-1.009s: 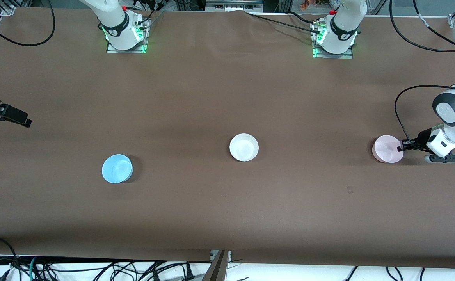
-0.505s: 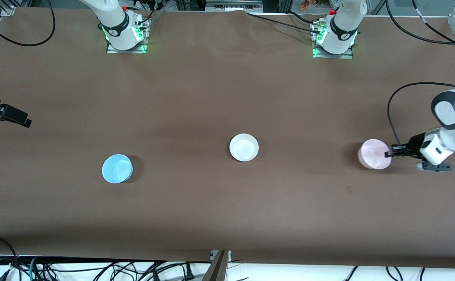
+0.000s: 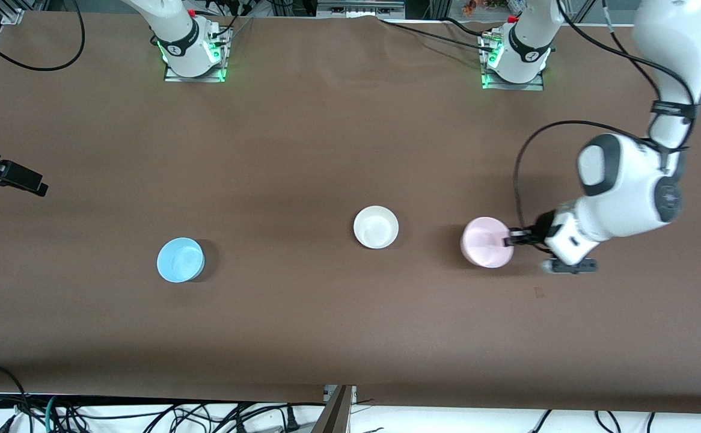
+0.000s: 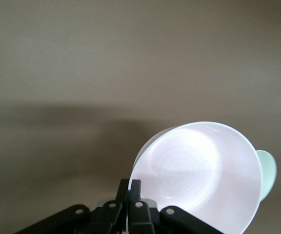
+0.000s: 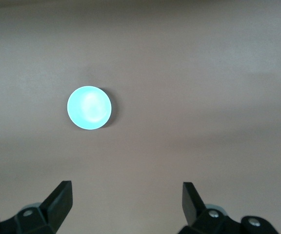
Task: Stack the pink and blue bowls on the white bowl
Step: 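Carry the pink bowl with the left gripper over the white bowl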
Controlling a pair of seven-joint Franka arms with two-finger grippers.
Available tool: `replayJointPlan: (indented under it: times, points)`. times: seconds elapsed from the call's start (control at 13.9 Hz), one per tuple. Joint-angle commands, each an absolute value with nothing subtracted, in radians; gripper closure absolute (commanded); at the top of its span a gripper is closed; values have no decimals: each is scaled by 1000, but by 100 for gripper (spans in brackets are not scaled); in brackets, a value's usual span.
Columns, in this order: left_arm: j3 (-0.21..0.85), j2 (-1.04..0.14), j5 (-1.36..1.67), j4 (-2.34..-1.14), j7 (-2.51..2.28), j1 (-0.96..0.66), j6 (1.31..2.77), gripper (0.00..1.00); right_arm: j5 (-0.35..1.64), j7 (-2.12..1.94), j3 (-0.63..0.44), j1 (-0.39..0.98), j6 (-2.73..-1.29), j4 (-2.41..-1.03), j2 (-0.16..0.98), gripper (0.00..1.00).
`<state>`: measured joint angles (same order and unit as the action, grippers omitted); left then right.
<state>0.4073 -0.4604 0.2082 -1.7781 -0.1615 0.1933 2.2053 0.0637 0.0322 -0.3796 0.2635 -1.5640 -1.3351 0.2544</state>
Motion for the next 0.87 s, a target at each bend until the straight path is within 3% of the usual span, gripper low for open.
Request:
replayJointPlan:
  times: [0.0, 0.5, 0.79]
  points:
    - [393, -480, 85, -1706, -393, 62, 2200, 100, 75, 28, -377, 261, -1555, -1328, 253, 1]
    - [384, -578, 71, -1677, -597, -152, 2309, 100, 75, 25, -377, 256, -1555, -1328, 253, 1]
    - [374, -571, 68, -1719, -614, -201, 2332, 100, 74, 26, -377, 259, -1555, -1328, 253, 1]
